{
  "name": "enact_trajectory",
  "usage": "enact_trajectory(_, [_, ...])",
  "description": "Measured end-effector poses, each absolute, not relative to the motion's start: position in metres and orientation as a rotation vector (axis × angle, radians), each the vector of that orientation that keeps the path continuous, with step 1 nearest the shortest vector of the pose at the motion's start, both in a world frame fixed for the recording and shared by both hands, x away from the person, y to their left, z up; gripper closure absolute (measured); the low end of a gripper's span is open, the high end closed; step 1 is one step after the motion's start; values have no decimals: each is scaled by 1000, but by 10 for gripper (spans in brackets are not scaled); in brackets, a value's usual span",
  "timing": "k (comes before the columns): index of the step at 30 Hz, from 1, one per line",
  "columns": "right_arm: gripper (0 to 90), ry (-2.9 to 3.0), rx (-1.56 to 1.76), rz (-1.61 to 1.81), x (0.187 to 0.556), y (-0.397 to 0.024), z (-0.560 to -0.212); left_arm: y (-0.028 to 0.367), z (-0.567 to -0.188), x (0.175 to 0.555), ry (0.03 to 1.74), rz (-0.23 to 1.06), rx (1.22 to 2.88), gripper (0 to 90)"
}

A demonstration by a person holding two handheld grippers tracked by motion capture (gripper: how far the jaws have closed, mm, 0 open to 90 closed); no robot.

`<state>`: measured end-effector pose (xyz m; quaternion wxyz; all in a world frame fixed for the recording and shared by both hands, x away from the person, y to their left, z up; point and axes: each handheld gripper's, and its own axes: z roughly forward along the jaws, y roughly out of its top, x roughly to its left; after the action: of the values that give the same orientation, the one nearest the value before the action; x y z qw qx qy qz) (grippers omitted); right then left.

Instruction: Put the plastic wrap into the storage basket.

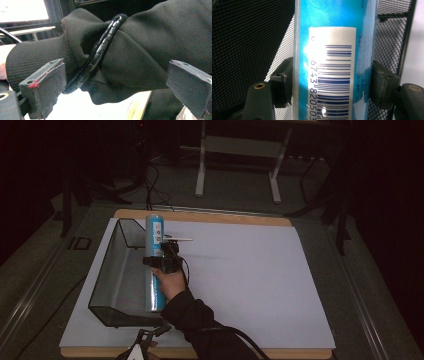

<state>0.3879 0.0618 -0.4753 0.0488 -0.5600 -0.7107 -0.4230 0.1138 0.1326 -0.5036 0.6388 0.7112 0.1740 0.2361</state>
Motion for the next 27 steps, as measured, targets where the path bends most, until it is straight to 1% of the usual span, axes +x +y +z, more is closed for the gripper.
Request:
enact_trajectory(8, [300,-2182,-1733,-1305,386,63,-479,131,-504,114,394,534,1632,33])
enact_trajectory(11, [289,-2283,-1726,-1307,383,67,-477,131,-504,114,395,533,1637,33])
enact_trajectory(19, [233,-2495,-1668,-1325,381,69,-473,131,-505,115,404,532,1642,33])
enact_trajectory(24, [219,-2525,-1653,-1336,381,67,-473,131,-505,116,405,532,1644,33])
enact_trajectory(26, [182,-2522,-1618,-1336,382,64,-473,130,-506,116,409,531,1643,33])
enact_trajectory(27, [182,-2522,-1618,-1336,382,64,-473,130,-506,116,409,531,1643,33])
